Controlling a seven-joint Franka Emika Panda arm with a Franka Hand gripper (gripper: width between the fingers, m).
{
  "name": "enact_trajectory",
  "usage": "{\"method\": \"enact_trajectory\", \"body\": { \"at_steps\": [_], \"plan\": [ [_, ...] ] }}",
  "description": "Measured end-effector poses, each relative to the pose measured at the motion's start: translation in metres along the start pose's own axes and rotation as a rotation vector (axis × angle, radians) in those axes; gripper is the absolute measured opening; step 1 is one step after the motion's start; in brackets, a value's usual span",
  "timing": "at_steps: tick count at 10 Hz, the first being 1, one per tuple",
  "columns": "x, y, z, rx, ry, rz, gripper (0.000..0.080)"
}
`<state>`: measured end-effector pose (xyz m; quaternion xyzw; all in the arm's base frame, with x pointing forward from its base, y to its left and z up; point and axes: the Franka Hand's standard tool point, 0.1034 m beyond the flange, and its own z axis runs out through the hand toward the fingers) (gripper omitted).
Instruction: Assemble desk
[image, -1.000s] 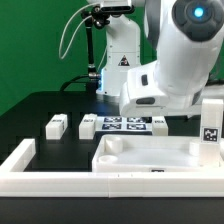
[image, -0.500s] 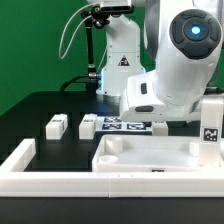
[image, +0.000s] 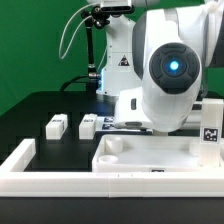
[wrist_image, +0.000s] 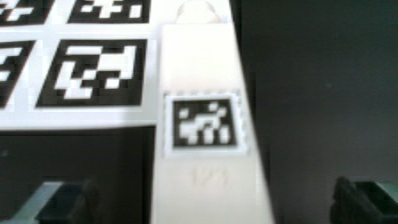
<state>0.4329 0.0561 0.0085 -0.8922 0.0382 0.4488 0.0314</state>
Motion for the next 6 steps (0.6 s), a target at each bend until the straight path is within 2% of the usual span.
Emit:
{"method": "enact_trajectory", "body": {
  "at_steps": [2, 3, 4, 5, 6],
  "plan": [
    [-0.0001, 0.0001, 0.0008, 0.0, -0.002, 0.0, 0.064],
    [0.0, 0.0002, 0.0011, 0.0, -0.002, 0.0, 0.0464],
    [0.0, 0.0003, 0.0013, 0.0, -0.003, 0.0, 0.0464],
    [0.0, 0.0003, 0.0013, 0.0, -0.003, 0.001, 0.0287],
    [0.0, 0.0003, 0.0013, 0.0, -0.003, 0.001, 0.0287]
  ]
}}
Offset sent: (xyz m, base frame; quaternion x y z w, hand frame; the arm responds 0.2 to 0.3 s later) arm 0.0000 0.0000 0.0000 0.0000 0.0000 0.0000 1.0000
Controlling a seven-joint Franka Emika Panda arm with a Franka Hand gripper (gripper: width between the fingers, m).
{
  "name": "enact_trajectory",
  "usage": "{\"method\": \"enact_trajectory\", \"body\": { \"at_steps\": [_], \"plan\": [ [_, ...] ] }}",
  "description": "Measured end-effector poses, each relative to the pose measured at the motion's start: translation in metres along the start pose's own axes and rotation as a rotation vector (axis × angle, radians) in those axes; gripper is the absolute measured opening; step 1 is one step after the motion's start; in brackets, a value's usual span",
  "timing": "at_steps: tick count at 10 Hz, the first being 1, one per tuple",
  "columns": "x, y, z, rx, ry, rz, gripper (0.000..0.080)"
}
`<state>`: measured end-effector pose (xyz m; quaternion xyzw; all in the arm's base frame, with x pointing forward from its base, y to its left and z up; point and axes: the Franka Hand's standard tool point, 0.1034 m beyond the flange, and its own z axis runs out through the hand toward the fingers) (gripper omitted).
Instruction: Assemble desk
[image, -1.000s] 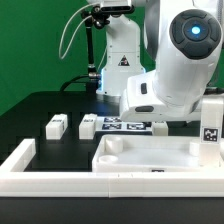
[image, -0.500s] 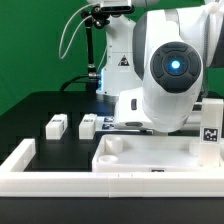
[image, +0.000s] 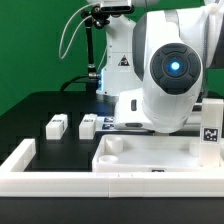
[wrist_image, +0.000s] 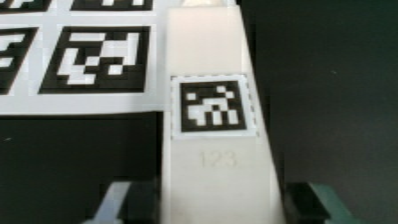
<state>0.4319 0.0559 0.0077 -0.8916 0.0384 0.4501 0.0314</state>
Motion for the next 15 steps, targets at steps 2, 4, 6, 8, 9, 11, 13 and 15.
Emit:
{"method": "enact_trajectory", "body": {
  "at_steps": [2, 4, 6, 8, 9, 11, 13, 15],
  "plan": [
    [0.0, 0.0, 0.0, 0.0, 0.0, 0.0, 0.0287],
    [0.0, 0.0, 0.0, 0.0, 0.0, 0.0, 0.0287],
    [-0.021, 0.002, -0.034, 0.02, -0.049, 0.001, 0.0287],
    [-0.031, 0.019, -0.079, 0.059, 0.027, 0.017, 0.0288],
    [-0.034, 0.025, -0.095, 0.063, 0.08, 0.012, 0.0288],
    [-0.02, 0.026, -0.097, 0.033, 0.152, -0.024, 0.0288],
    [-0.023, 0.026, -0.105, 0.043, 0.313, -0.021, 0.0288],
    [-0.028, 0.038, -0.17, 0.139, 0.432, -0.038, 0.0288]
  ]
}}
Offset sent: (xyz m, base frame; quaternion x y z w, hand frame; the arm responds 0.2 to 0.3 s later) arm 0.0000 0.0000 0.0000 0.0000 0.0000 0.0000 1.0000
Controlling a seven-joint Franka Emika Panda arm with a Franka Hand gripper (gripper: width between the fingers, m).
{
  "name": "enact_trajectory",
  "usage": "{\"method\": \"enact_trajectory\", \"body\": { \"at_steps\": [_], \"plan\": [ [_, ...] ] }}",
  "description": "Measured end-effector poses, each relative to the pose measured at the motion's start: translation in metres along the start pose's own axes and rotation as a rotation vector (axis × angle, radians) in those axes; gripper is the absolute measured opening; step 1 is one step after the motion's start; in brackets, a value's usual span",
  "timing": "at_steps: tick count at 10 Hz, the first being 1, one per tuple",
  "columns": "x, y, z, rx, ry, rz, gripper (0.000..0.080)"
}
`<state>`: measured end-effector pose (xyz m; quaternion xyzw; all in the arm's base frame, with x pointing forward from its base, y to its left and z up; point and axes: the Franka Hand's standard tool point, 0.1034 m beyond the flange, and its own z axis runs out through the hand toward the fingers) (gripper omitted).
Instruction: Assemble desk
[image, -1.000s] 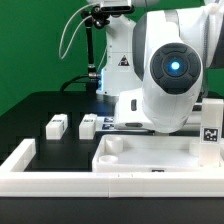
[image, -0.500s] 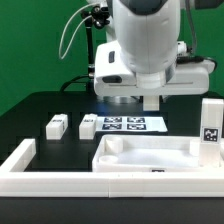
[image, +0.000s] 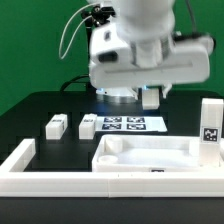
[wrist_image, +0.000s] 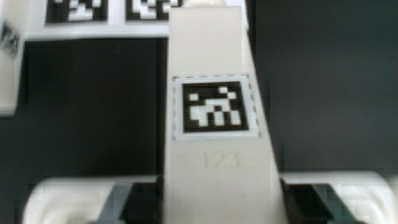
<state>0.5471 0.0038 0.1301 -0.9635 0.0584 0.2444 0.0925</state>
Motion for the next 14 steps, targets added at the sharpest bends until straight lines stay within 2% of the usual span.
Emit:
{"method": "enact_trajectory", "body": {
  "at_steps": [1, 2, 3, 7, 9, 10, 13, 14],
  "plan": [
    [0.016, 0.009, -0.029, 0.043, 0.16, 0.017, 0.0288],
    [0.019, 0.017, -0.038, 0.045, 0.308, 0.04, 0.0288],
    [0.008, 0.019, -0.03, 0.038, 0.356, 0.045, 0.0288],
    [0.022, 0.026, -0.039, -0.017, 0.674, 0.051, 0.0289],
    [0.036, 0.034, -0.076, -0.055, 0.832, 0.009, 0.0289],
    [0.04, 0.038, -0.085, -0.092, 0.947, -0.004, 0.0289],
    [0.04, 0.048, -0.085, -0.157, 1.143, -0.001, 0.0289],
    [0.04, 0.049, -0.08, -0.159, 1.137, -0.001, 0.0289]
  ]
}}
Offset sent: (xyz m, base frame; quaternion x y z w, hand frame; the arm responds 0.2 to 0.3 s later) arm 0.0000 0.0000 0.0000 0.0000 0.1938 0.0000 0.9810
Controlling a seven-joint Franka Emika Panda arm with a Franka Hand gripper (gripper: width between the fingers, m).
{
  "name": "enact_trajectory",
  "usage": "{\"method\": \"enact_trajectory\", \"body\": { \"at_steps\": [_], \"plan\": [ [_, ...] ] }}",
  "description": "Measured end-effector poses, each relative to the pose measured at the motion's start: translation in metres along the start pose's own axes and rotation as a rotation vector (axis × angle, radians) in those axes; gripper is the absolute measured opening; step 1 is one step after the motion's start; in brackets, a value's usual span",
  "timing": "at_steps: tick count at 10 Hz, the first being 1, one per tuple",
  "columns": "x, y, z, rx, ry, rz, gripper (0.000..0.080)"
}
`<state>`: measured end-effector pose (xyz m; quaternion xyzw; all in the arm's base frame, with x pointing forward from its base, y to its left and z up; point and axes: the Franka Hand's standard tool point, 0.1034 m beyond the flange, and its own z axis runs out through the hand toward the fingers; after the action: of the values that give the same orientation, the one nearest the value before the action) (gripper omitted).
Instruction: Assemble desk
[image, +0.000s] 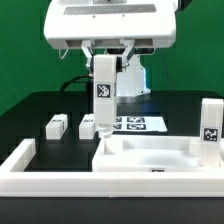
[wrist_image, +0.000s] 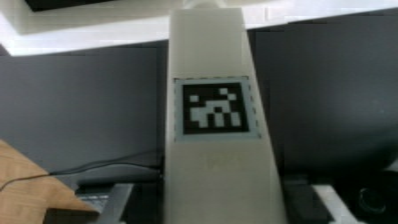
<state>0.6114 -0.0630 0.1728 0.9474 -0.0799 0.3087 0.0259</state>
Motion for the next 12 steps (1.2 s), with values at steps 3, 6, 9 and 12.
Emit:
{"method": "enact_trajectory", "body": {
  "at_steps": [3, 6, 9, 12],
  "plan": [
    [-0.001, -0.002, 0.006, 0.004, -0.016, -0.002, 0.0289],
    [-0.006, 0.004, 0.011, 0.005, -0.06, 0.009, 0.0289],
    [-0.014, 0.006, 0.017, 0.001, -0.074, 0.009, 0.0289],
    [-0.02, 0.003, 0.023, 0.001, -0.083, 0.005, 0.0289]
  ]
}}
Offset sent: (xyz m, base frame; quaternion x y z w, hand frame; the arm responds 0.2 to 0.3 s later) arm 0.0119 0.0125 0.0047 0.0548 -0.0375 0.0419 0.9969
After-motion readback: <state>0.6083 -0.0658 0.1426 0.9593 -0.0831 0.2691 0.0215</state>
